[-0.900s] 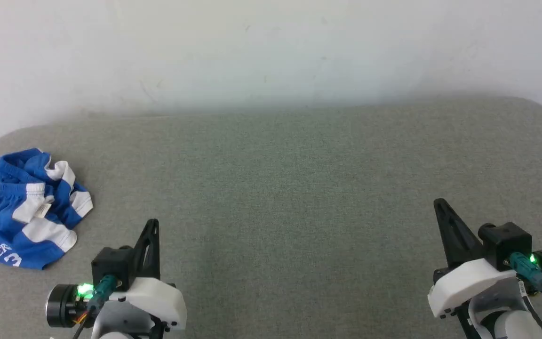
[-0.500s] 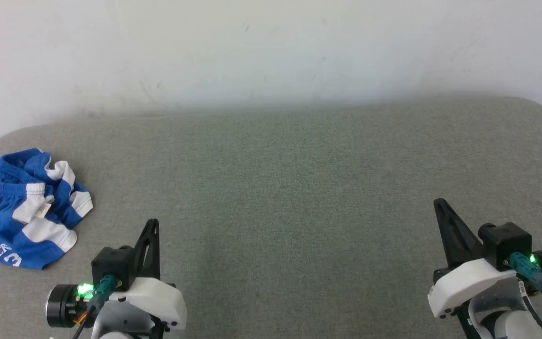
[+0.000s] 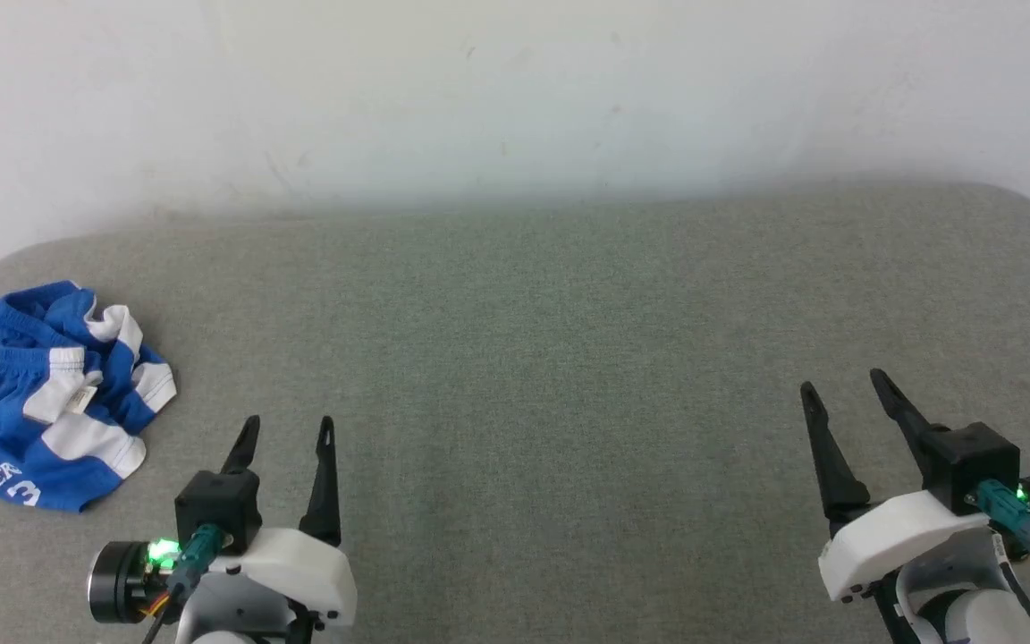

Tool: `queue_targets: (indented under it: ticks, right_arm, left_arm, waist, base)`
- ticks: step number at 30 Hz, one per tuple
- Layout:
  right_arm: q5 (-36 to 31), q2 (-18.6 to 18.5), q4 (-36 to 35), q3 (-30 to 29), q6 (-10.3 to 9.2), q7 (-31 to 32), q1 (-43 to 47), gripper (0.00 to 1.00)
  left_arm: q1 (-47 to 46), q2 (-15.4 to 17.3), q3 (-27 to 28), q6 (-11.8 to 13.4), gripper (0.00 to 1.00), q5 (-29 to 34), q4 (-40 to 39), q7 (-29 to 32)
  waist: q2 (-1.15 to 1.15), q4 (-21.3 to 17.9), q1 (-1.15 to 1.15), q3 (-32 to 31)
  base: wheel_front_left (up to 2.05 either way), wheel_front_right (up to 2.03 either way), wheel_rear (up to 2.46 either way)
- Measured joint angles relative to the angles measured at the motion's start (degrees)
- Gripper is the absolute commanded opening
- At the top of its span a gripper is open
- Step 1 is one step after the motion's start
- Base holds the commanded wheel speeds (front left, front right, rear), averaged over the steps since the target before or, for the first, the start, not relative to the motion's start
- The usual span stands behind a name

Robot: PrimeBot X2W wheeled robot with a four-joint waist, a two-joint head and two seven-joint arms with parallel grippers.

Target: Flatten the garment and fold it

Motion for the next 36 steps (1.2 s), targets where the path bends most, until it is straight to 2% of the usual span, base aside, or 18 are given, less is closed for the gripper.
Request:
queue_targets:
  ticks: [18,36]
  right_arm:
    - [1.0,0.0,-0.6,-1.7,0.0,-2.2,0.0,1.0]
    - [0.9,0.0,-1.6,-2.7,0.0,-4.2,0.0,1.0]
  left_arm:
    - [-0.2,0.3,-1.9,3.5,1.0,0.0,0.0,-2.0]
    - [-1.1,0.8,-2.8,7.5,1.0,0.0,-0.5,-4.1]
  waist:
    - [0.0,1.4,0.0,0.7]
    - [0.0,7.7,0.0,1.6]
  base:
    - [0.0,0.0,0.0]
    - [0.0,0.0,0.0]
